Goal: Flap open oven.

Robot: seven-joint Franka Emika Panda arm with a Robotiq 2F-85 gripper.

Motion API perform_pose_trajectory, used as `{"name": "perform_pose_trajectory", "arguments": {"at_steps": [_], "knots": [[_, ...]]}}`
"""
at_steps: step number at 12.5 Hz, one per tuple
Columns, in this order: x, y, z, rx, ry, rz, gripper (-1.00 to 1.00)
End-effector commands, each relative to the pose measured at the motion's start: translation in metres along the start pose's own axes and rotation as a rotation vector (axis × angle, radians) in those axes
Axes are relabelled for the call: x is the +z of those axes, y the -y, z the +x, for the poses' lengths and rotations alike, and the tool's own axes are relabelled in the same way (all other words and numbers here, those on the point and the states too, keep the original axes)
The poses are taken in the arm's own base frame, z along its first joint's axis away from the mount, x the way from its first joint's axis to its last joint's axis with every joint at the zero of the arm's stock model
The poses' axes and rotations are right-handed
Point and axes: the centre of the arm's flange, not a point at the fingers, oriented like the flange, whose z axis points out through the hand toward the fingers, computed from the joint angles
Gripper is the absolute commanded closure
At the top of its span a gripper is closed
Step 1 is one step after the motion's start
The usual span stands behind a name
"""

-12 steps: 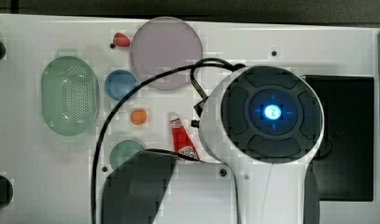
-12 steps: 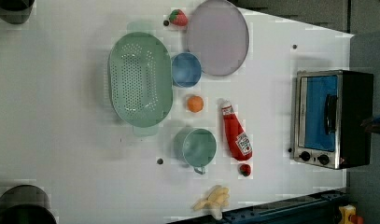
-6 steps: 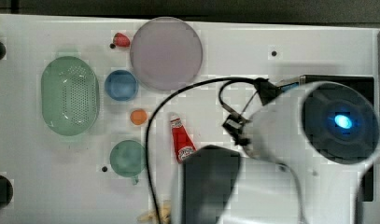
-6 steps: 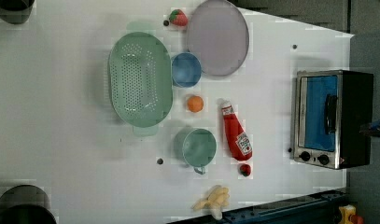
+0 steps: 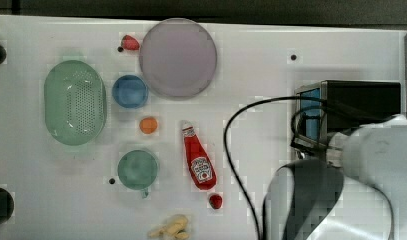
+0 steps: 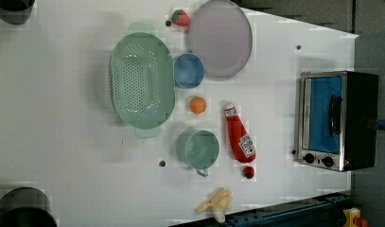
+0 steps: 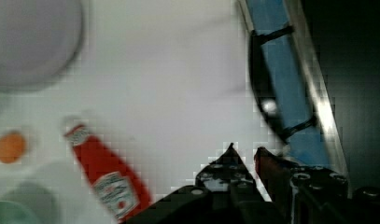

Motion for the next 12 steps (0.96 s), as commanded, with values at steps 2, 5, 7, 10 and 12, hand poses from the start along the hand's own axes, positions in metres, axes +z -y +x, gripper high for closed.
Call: {"name": "perform_pose_trajectory", "arguments": {"at_steps": [2,5,7,10,12], "knots": [[0.047,-0.038,0.021,-0.264,-0.025,-0.043,0.65],[0.087,-0.054,0.032,-0.240,0.000,-0.074,0.65],[0.109,-0.059,0.037,-0.234,-0.006,-0.093,0.65],[0.140,-0.056,0.033,-0.242,-0.008,-0.104,0.65],[0.152,-0.049,0.030,-0.254,-0.018,-0.107,0.65]]}}
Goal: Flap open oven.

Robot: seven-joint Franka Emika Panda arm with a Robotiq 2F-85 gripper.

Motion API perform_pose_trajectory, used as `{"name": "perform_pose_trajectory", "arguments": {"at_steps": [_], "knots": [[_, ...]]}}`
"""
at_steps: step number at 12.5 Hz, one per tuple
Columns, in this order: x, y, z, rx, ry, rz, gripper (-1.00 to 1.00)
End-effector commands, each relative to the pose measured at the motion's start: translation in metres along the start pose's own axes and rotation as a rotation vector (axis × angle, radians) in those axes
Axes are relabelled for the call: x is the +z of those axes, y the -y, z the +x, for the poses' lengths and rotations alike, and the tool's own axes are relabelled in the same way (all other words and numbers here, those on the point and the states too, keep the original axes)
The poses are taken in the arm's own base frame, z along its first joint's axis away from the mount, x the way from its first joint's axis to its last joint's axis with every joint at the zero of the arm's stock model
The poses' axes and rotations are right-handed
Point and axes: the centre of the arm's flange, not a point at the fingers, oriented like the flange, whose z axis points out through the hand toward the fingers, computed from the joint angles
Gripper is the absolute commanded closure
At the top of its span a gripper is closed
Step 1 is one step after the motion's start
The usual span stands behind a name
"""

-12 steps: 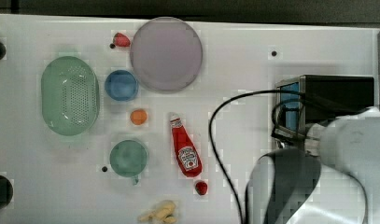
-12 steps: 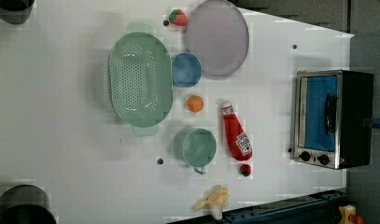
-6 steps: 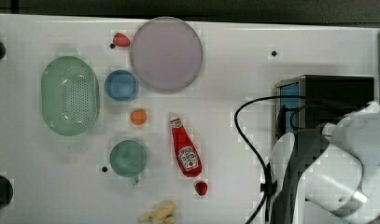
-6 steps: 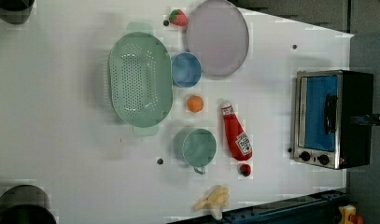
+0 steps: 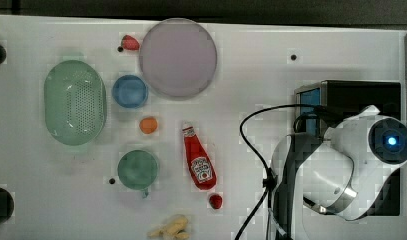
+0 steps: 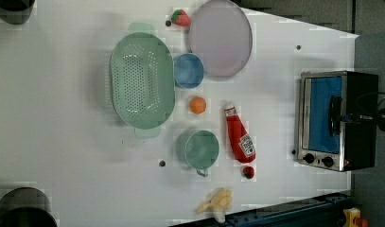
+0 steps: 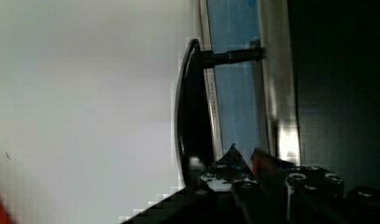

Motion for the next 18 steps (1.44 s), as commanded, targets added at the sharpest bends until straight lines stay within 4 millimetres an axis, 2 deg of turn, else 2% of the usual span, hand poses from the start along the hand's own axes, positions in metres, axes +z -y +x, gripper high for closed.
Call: {"name": "perform_pose_trajectory", "arguments": {"at_steps": [1,4,7,9,14,18], "knots": [[-0.004,0.005,-0.004,-0.054,-0.049,-0.007,0.65],[0.011,0.011,-0.007,-0.058,-0.048,-0.011,0.65],[0.015,0.013,-0.005,-0.038,-0.060,-0.024,0.65],[0.017,0.023,-0.003,-0.064,-0.048,-0.043,0.65],[0.021,0.074,0.007,-0.070,-0.009,-0.192,0.65],[0.037,0.123,0.007,-0.109,0.017,-0.261,0.65]]}}
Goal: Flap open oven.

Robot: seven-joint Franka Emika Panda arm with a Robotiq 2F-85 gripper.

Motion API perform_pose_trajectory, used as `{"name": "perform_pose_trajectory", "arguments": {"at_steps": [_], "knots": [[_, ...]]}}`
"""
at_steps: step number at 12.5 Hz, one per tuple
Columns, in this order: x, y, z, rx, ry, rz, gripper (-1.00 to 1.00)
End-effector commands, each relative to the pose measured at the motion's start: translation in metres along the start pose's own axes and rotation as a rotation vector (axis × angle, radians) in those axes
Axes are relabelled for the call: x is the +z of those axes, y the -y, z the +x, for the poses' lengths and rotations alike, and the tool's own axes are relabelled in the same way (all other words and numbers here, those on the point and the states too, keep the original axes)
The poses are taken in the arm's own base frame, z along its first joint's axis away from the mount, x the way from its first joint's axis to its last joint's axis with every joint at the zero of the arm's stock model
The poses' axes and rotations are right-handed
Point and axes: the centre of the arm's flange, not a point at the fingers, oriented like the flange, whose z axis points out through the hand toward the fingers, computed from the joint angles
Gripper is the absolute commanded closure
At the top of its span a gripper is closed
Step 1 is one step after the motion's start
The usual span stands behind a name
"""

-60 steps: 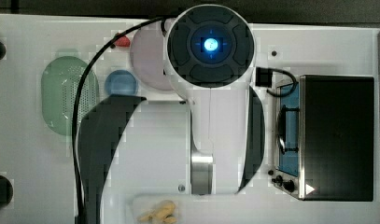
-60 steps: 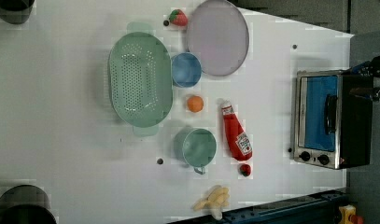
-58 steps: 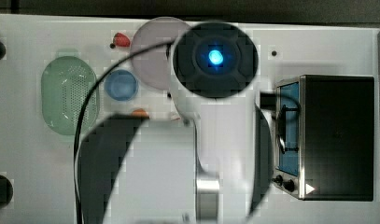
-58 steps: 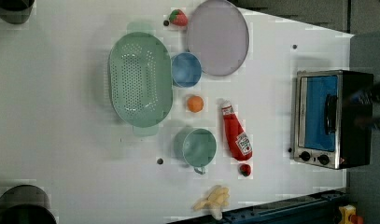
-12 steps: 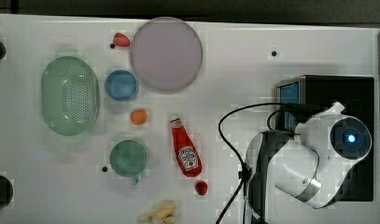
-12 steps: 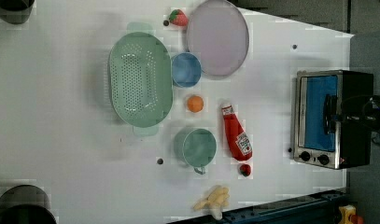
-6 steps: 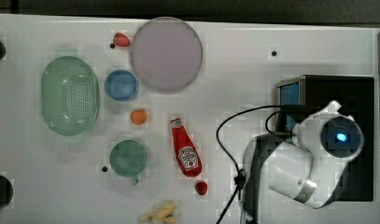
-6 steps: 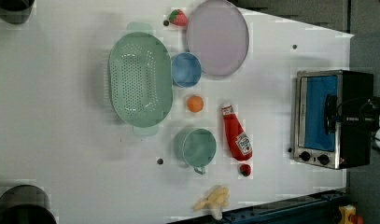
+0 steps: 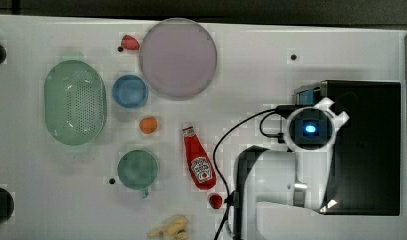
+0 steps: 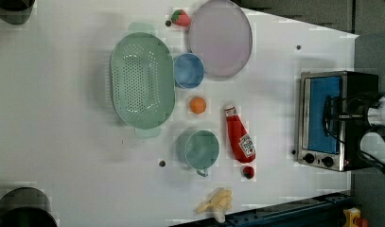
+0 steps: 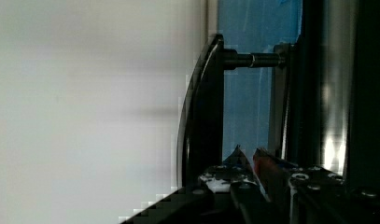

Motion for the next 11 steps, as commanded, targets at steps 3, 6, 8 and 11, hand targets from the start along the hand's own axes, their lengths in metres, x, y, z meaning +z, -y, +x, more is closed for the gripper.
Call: {"name": "perform_pose_trajectory", "arguments": {"at_steps": [3,6,8,11], "knots": [[0.011,0.089,0.014,-0.039,0.021,-0.088,0.65],[0.031,0.135,0.018,0.020,0.029,-0.160,0.65],[0.048,0.167,0.017,0.035,0.022,-0.225,0.65],[0.074,0.204,0.016,0.038,0.001,-0.313,0.65]]}}
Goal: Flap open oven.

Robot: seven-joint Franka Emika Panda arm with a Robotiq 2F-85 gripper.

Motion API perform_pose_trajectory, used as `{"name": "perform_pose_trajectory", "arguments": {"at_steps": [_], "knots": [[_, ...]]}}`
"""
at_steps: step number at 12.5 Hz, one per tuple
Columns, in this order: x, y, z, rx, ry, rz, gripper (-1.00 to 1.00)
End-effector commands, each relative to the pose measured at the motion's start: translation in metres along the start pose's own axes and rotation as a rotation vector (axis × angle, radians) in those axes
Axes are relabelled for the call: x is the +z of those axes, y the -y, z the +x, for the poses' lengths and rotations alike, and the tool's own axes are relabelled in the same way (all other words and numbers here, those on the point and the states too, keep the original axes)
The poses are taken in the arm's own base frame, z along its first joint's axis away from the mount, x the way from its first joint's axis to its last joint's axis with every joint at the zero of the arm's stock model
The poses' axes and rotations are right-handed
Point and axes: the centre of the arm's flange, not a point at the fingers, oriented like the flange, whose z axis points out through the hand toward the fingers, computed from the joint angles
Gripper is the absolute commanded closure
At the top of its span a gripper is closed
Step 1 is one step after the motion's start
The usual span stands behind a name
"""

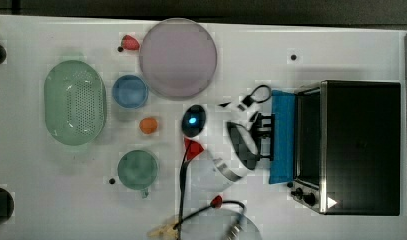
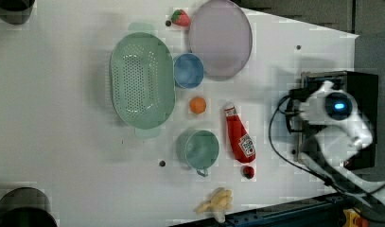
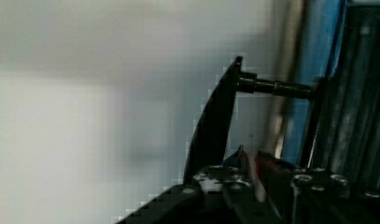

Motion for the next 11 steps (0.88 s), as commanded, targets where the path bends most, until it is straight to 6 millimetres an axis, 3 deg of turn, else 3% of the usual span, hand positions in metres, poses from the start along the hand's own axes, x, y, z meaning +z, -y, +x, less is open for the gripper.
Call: {"name": "perform_pose_trajectory", "arguments": {"at_steps": [1,5,8,11], "knots": [[0.014,0.043,-0.002,0.149,0.011,-0.033,0.65],[0.028,0.074,0.000,0.213,0.024,-0.055,0.65],[0.032,0.077,0.000,0.207,0.028,-0.055,0.65],[-0.003,0.061,0.018,0.283,-0.042,0.009,0.65]]}}
